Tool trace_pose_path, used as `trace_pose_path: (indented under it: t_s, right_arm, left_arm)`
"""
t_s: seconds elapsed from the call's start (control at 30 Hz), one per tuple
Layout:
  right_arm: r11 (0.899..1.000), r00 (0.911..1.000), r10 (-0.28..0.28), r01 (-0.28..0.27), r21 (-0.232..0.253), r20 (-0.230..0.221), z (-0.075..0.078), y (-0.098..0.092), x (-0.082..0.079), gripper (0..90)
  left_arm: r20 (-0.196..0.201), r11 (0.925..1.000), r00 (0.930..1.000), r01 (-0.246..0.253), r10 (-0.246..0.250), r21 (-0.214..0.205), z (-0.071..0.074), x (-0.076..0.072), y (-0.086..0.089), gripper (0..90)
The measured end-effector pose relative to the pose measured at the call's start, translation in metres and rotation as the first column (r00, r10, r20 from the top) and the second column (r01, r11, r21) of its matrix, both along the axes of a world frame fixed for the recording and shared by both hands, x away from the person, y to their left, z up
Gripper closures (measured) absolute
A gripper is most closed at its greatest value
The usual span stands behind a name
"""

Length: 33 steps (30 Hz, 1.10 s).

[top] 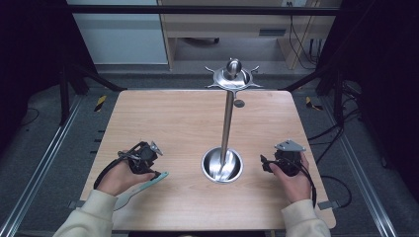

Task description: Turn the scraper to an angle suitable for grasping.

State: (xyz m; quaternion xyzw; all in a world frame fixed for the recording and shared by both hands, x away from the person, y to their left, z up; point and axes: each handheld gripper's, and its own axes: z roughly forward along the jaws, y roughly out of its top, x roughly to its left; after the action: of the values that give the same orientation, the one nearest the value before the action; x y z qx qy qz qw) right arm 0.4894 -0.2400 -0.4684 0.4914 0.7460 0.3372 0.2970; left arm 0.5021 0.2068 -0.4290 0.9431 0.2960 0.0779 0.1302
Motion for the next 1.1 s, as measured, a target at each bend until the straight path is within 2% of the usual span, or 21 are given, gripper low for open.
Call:
trace_pose_path:
  t_s: [0.1, 0.23, 0.47, 0.63, 0.77, 0.9, 1.1]
  right_arm:
    - [1.0, 1.0, 0.001, -0.001, -0.001, -0.002, 0.0, 0.0, 0.0, 15.6]
    - [1.0, 1.0, 0.002, -0.002, 0.001, -0.001, 0.0, 0.0, 0.0, 15.6]
    - [1.0, 1.0, -0.002, 0.002, 0.002, -0.002, 0.0, -0.001, 0.0, 15.6]
    - [1.0, 1.0, 0.001, -0.001, -0.002, -0.001, 0.001, -0.001, 0.0, 15.6]
    - [1.0, 1.0, 0.002, -0.002, -0.003, -0.002, 0.0, -0.001, 0.0, 15.5]
    - [1.0, 1.0, 0.001, -0.001, -0.003, -0.004, 0.001, -0.001, 0.0, 15.6]
    - [1.0, 1.0, 0.004, -0.004, -0.001, 0.0, 0.001, -0.002, 0.0, 15.6]
  left_arm:
    - [-0.019, 0.9999, 0.9998, 0.003, -0.003, 0.013, -0.001, 0.001, -0.004, 47.3]
    - [-0.072, 0.9988, 0.997, 0.032, -0.029, 0.037, -0.008, 0.005, -0.012, 47.5]
    - [-0.116, 0.9964, 0.9924, 0.05, -0.042, 0.069, -0.022, 0.006, -0.017, 47.8]
    - [-0.123, 0.9963, 0.9917, 0.048, -0.039, 0.072, -0.026, 0.008, -0.017, 50.2]
    - [-0.121, 0.9962, 0.9921, 0.042, -0.032, 0.076, -0.027, 0.009, -0.016, 56.5]
    - [-0.125, 0.9965, 0.9918, 0.036, -0.027, 0.075, -0.029, 0.012, -0.017, 59.2]
    - [-0.109, 0.997, 0.9937, 0.033, -0.025, 0.07, -0.027, 0.013, -0.019, 66.8]
